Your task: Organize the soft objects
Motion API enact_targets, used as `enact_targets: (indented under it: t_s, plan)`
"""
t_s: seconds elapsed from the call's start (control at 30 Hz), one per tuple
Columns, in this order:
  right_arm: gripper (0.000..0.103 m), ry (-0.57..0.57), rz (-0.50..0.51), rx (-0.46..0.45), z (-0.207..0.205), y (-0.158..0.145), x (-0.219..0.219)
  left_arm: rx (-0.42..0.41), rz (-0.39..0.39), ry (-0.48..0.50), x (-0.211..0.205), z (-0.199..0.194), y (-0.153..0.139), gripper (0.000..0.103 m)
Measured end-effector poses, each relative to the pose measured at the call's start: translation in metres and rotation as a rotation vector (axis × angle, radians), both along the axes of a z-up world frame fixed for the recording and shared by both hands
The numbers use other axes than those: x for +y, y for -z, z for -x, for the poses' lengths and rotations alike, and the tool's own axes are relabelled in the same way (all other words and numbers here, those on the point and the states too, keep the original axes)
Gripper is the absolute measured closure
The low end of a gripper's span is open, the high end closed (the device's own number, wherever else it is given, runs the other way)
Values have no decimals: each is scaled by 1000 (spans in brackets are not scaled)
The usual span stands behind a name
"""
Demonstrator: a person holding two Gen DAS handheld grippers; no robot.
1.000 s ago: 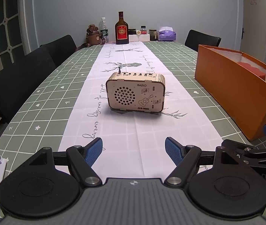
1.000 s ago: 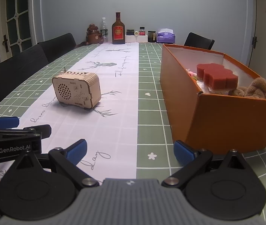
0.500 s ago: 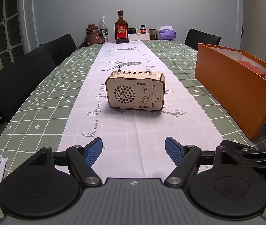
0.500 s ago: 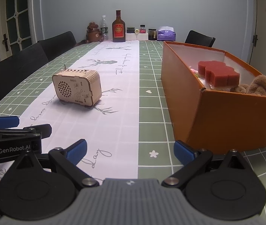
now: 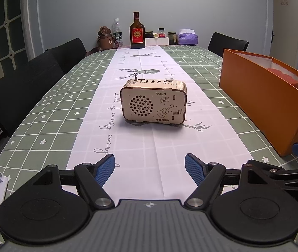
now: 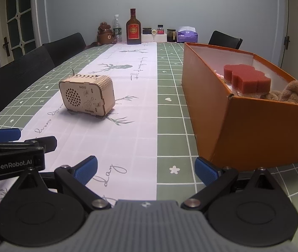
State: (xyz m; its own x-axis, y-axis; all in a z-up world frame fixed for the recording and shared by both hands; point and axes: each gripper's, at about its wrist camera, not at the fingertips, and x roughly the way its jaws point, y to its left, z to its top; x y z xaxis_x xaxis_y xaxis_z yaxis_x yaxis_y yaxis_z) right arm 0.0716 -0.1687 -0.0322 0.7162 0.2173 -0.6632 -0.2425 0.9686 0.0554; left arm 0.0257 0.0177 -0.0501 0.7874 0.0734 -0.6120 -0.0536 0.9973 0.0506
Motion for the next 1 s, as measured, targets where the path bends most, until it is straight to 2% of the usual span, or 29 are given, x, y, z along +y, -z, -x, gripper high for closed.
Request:
enact_targets:
  t_s: [1.0]
  plan:
    - [6,-5,6,2,1,0,3,-12,3,2,2,2,-3,14]
